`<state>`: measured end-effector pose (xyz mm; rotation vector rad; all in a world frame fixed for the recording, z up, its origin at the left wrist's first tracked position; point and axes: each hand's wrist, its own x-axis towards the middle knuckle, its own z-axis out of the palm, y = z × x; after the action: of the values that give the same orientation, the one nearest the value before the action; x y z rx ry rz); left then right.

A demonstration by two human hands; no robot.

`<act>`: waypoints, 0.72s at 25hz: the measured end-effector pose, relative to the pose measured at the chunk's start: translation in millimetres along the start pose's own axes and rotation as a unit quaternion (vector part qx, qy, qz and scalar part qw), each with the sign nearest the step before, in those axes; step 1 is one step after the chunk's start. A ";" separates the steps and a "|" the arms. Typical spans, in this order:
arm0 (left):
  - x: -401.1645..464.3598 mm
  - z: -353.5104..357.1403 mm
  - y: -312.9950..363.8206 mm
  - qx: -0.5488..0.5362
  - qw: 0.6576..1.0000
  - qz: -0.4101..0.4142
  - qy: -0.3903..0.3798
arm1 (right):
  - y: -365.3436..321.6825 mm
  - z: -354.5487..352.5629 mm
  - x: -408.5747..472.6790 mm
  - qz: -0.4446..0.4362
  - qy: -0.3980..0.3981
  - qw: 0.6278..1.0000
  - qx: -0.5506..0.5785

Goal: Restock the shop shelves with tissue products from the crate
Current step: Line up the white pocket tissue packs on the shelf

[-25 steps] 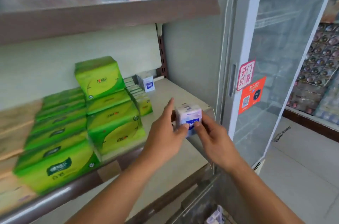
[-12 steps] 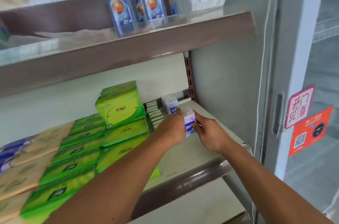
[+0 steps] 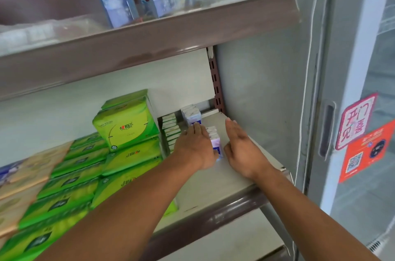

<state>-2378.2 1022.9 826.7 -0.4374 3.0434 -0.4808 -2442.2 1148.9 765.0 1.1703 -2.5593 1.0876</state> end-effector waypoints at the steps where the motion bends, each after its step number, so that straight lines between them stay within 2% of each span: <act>1: 2.3 -0.7 -1.0 -0.004 1.000 0.004 0.007 | 0.2 2.0 0.3 -0.013 0.007 1.000 -0.027; 5: 3.1 2.4 -1.8 0.026 0.998 0.040 0.039 | 1.8 5.6 -1.2 -0.026 0.051 0.990 -0.131; 10: 7.5 7.6 1.9 0.060 0.995 0.040 0.062 | -0.3 0.5 -3.9 -0.032 0.080 0.973 -0.216; 13: 17.1 10.2 1.3 0.053 0.993 0.050 0.095 | 5.9 0.3 -6.6 -0.052 0.094 0.968 -0.229; 18: 33.1 15.3 -2.5 0.052 0.993 0.038 0.098 | 7.6 4.6 -8.8 -0.063 0.125 0.960 -0.244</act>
<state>-2408.2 1006.9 813.4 -0.2827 3.1868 -0.7132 -2440.6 1154.7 753.9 0.9769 -2.3250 0.4911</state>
